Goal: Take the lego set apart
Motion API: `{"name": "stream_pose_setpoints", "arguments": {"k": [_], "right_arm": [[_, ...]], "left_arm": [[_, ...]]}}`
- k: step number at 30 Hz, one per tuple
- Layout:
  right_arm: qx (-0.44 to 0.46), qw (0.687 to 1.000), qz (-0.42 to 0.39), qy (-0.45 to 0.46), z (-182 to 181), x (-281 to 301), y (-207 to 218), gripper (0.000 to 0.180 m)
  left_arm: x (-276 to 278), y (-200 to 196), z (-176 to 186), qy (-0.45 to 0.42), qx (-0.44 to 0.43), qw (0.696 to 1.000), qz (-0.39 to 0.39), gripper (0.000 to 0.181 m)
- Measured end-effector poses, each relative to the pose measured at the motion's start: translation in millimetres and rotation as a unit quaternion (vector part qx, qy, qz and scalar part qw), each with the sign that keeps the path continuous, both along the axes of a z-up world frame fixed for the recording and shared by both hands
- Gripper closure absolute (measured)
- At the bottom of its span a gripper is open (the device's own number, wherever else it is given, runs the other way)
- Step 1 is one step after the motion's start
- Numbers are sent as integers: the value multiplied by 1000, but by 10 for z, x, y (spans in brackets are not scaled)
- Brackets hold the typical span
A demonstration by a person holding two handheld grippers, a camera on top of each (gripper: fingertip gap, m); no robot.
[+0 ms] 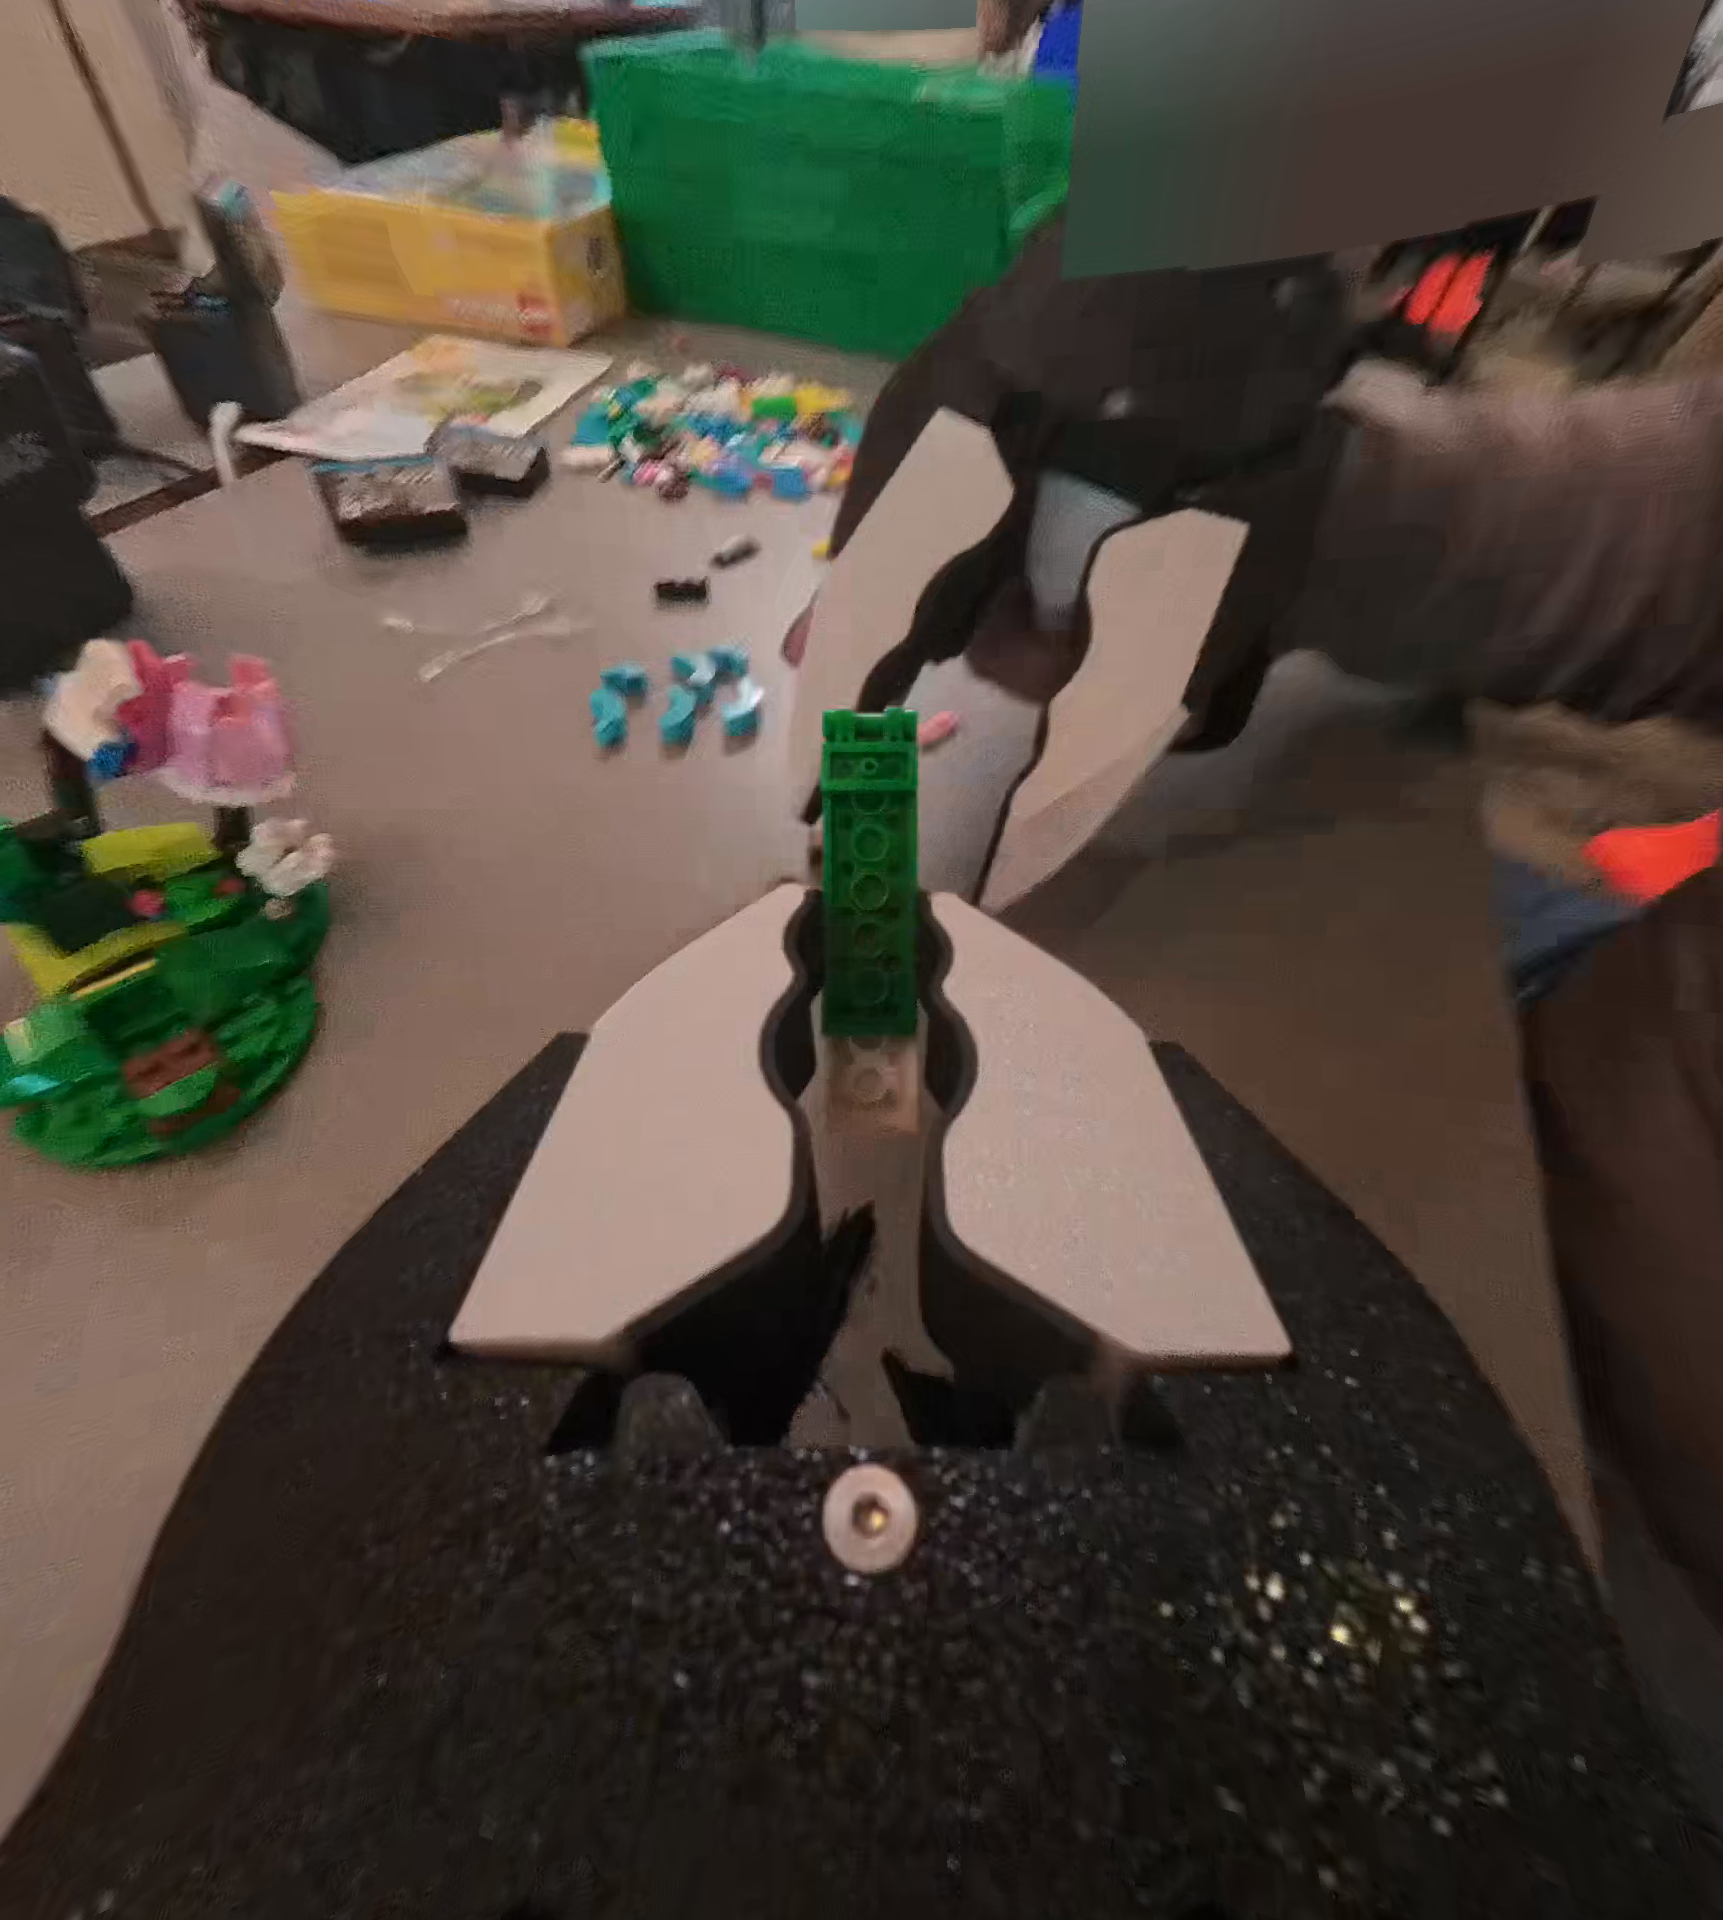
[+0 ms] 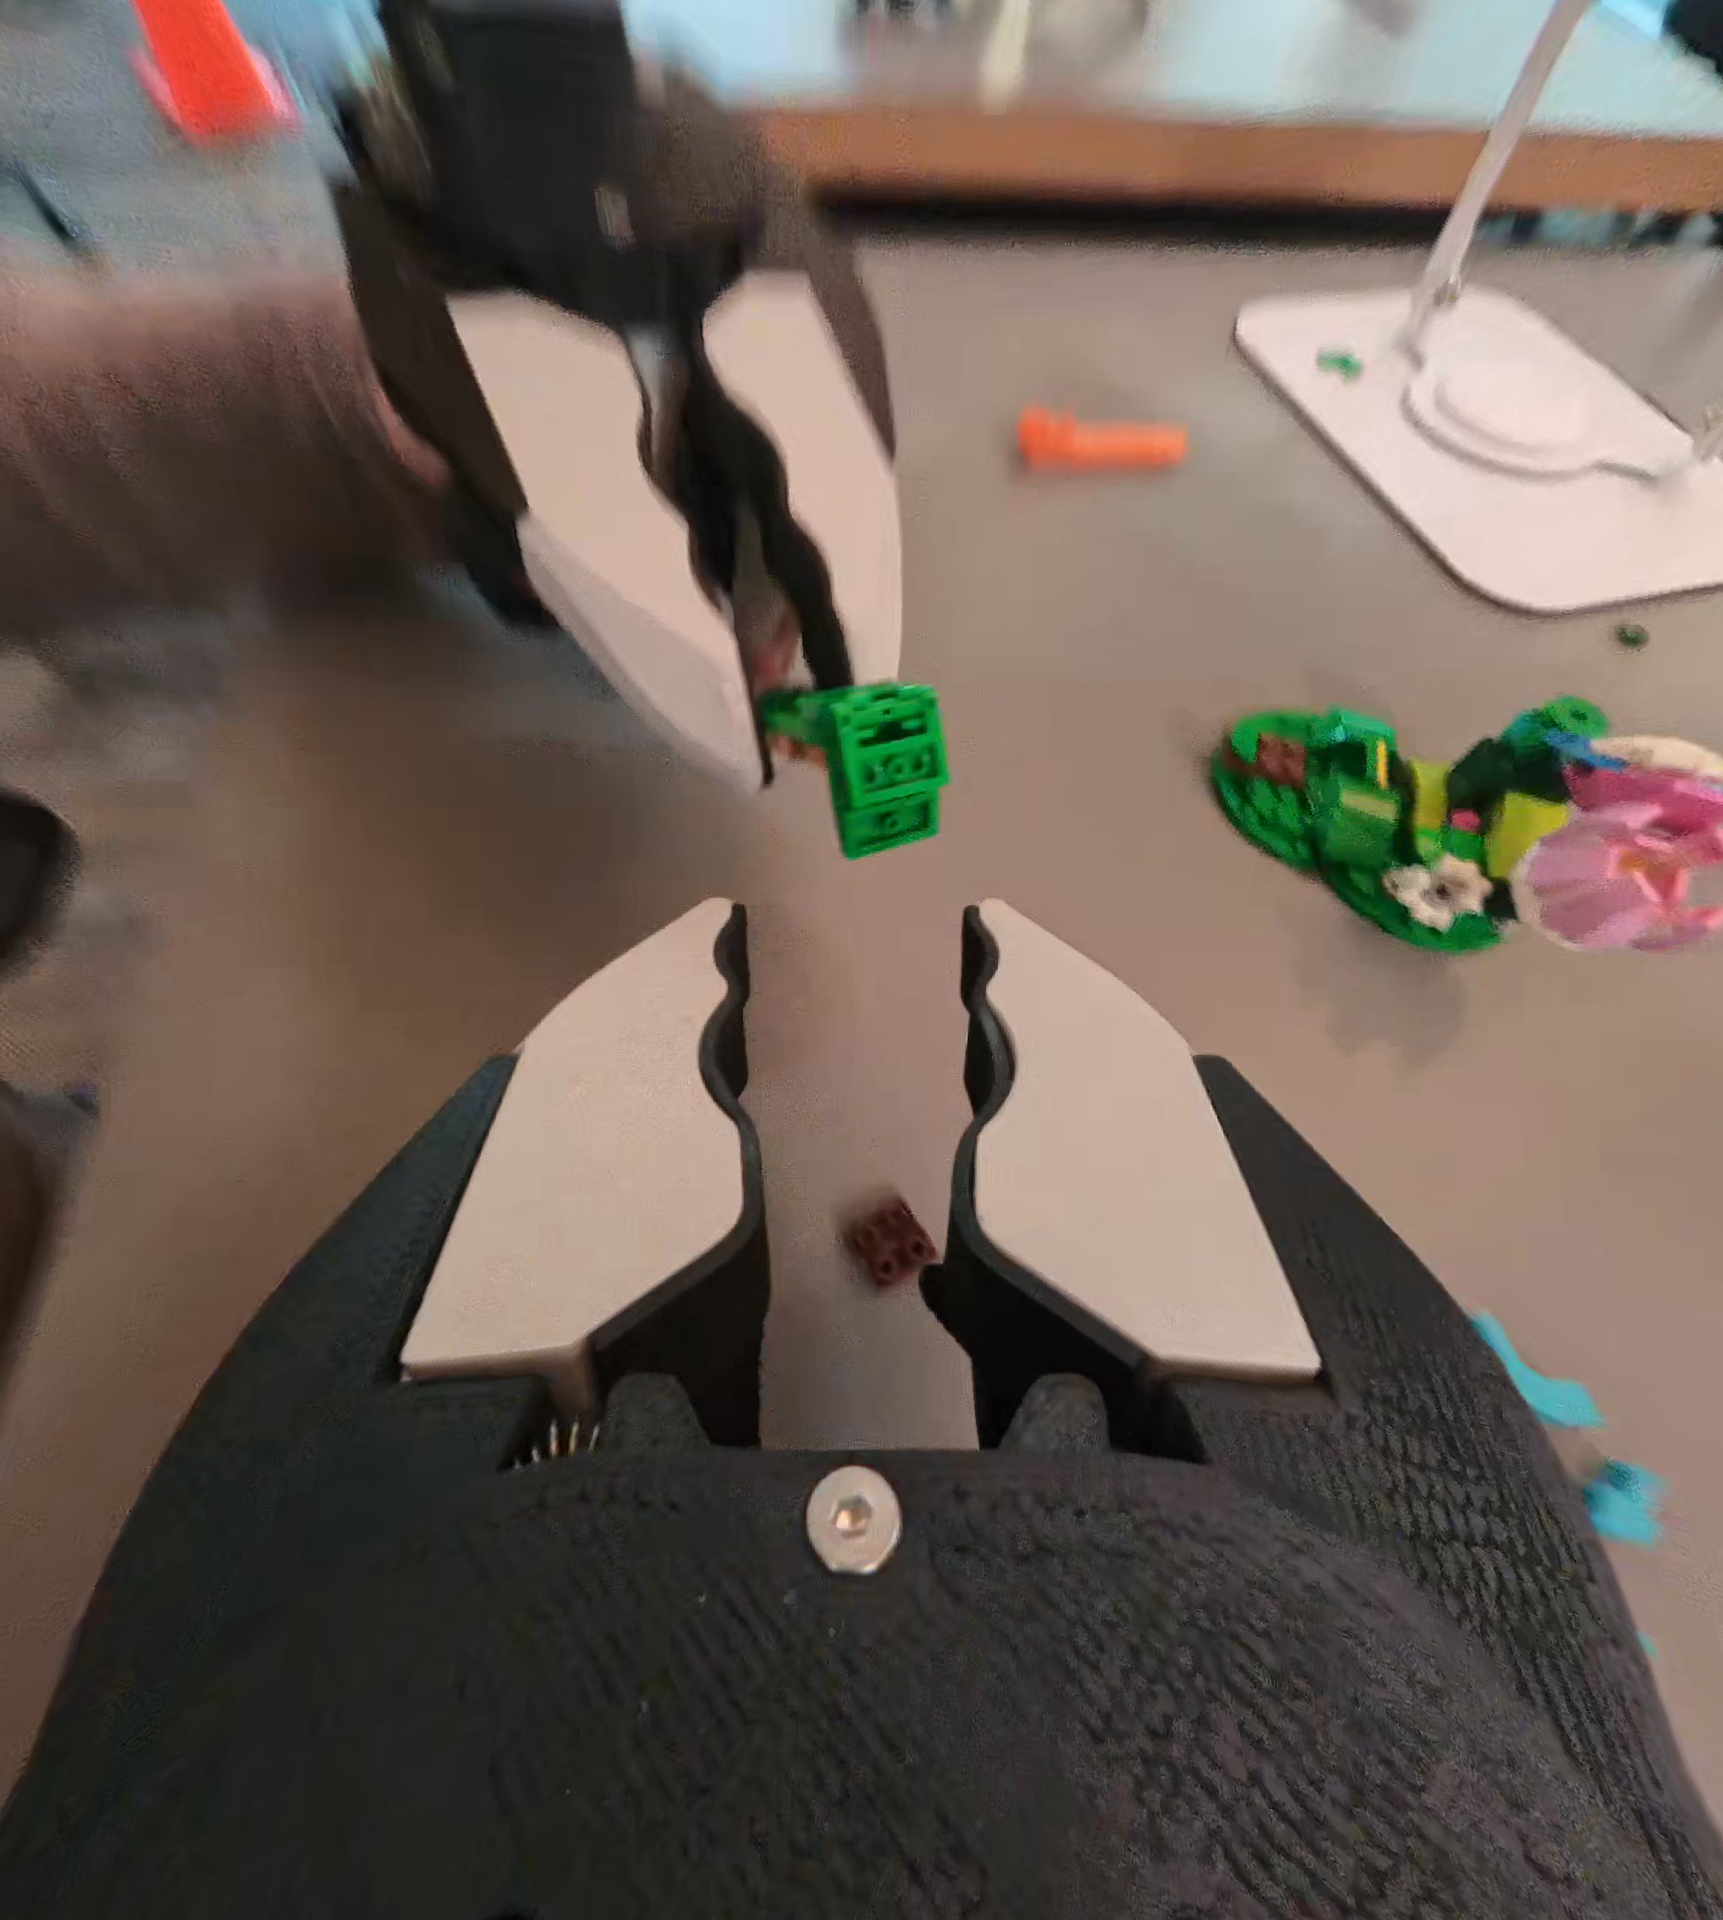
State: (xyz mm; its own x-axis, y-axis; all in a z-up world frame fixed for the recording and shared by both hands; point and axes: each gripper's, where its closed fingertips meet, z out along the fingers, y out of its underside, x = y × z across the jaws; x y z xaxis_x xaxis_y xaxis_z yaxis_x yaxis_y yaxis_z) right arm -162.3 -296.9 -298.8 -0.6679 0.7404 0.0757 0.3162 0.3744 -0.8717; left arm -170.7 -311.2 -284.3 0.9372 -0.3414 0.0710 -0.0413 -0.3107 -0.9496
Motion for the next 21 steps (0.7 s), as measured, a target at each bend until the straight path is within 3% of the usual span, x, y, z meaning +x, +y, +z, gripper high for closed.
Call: {"name": "stream_pose_setpoints", "arguments": {"k": [1, 4, 8, 12, 17, 21], "right_arm": [[-55, 998, 2, 4, 132, -1, -41, 141], [-161, 987, 16, 19, 416, 26, -96, 152], [-189, 980, 13, 57, 598, 36, -62, 154], [-72, 987, -7, 144, 628, 28, 13, 157], [109, 969, 16, 223, 620, 106, -19, 167], [141, 965, 22, 219, 619, 126, -21, 171]], "left_arm": [[48, -2, 104, -53, 25, 998, -19, 165], [98, -6, 258, -141, 58, 987, -48, 165], [158, 1, 286, -177, 55, 981, -65, 165], [211, 11, 349, -266, 40, 960, -82, 165], [318, 13, 253, -324, -26, 940, -103, 165], [348, 2, 266, -355, -40, 926, -120, 165]]}}
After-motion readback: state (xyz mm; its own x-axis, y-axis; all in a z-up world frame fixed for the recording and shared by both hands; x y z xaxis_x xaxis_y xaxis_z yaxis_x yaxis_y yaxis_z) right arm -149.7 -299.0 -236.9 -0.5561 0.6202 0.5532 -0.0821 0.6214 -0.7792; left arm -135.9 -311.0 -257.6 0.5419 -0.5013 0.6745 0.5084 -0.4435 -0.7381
